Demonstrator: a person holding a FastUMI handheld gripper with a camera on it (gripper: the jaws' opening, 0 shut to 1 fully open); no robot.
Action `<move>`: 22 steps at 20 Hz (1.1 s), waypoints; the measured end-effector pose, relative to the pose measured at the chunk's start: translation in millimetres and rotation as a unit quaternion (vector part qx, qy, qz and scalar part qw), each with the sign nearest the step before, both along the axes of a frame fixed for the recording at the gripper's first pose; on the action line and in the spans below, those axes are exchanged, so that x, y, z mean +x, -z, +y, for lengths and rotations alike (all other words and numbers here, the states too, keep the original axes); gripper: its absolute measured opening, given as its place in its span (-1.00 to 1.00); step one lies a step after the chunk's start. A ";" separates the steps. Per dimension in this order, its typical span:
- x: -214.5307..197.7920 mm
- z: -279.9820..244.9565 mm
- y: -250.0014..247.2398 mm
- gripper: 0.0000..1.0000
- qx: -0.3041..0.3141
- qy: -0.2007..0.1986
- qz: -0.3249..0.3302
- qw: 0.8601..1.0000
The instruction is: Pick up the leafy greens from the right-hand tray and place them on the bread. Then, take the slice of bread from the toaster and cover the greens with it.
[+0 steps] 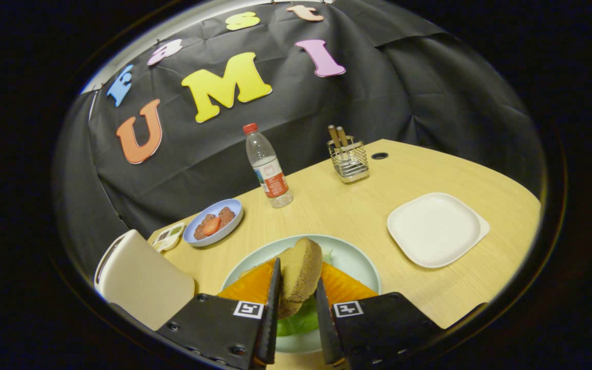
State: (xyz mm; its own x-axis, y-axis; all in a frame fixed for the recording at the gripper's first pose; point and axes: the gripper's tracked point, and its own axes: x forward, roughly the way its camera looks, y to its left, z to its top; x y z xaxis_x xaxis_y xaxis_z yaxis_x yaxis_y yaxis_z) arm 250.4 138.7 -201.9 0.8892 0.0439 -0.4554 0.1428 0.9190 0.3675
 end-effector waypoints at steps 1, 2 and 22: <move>-1.1 -2.9 3.3 -0.27 -0.001 0.003 0.002 1.000; -2.3 -4.9 5.7 -0.22 -0.004 0.005 0.004 1.000; -50.9 -25.2 -64.9 0.93 -0.141 0.015 -0.076 0.987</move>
State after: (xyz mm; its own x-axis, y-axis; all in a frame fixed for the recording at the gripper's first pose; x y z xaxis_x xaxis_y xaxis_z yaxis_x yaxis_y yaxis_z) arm 199.6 113.5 -136.9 0.9470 -0.0927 -0.3075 0.1343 0.9840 0.1169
